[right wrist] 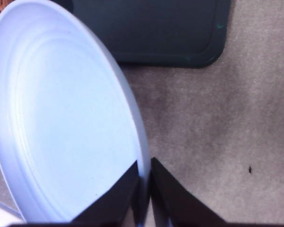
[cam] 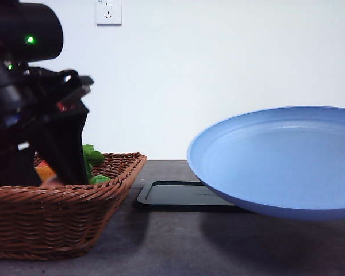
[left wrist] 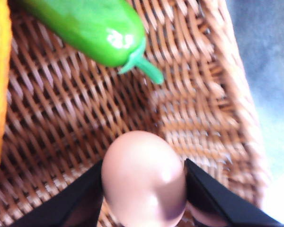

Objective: Transfer egg from basket to plate and serve

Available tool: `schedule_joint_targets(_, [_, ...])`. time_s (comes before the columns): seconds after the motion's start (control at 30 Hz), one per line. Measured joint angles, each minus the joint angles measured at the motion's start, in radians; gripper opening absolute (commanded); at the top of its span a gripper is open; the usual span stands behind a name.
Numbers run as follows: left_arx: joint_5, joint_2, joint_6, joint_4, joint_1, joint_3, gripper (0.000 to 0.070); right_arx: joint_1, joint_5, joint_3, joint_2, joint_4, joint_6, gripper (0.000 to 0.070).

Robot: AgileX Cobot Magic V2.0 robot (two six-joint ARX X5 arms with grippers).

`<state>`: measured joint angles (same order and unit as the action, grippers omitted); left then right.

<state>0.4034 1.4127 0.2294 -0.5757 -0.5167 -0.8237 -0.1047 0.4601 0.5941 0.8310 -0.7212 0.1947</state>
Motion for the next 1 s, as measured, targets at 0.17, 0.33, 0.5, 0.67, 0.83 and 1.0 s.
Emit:
schedule_joint_targets(0.17, [0.139, 0.0, -0.012, -0.02, -0.01, -0.138, 0.0219, -0.001, 0.019, 0.0, 0.0, -0.006, 0.002, 0.0])
schedule_joint_targets(0.33, [0.199, 0.0, -0.012, 0.078, -0.094, -0.233, 0.0219, -0.004, 0.077, 0.0, 0.022, -0.034, 0.004, 0.0])
schedule_joint_targets(0.5, [0.139, 0.0, -0.035, 0.235, -0.22, -0.245, 0.0219, -0.022, 0.127, 0.0, 0.062, -0.041, 0.004, 0.0])
schedule_joint_targets(0.67, [-0.095, 0.009, -0.167, 0.244, -0.382, -0.245, 0.0219, -0.049, 0.15, 0.0, 0.087, -0.041, 0.004, 0.0])
schedule_joint_targets(0.83, [-0.242, 0.046, -0.286, 0.242, -0.487, -0.245, 0.0219, -0.064, 0.163, 0.0, 0.095, -0.042, 0.004, 0.0])
schedule_joint_targets(1.0, [-0.251, 0.085, -0.326, 0.243, -0.525, -0.245, 0.0219, -0.07, 0.199, 0.0, 0.095, -0.05, 0.004, 0.0])
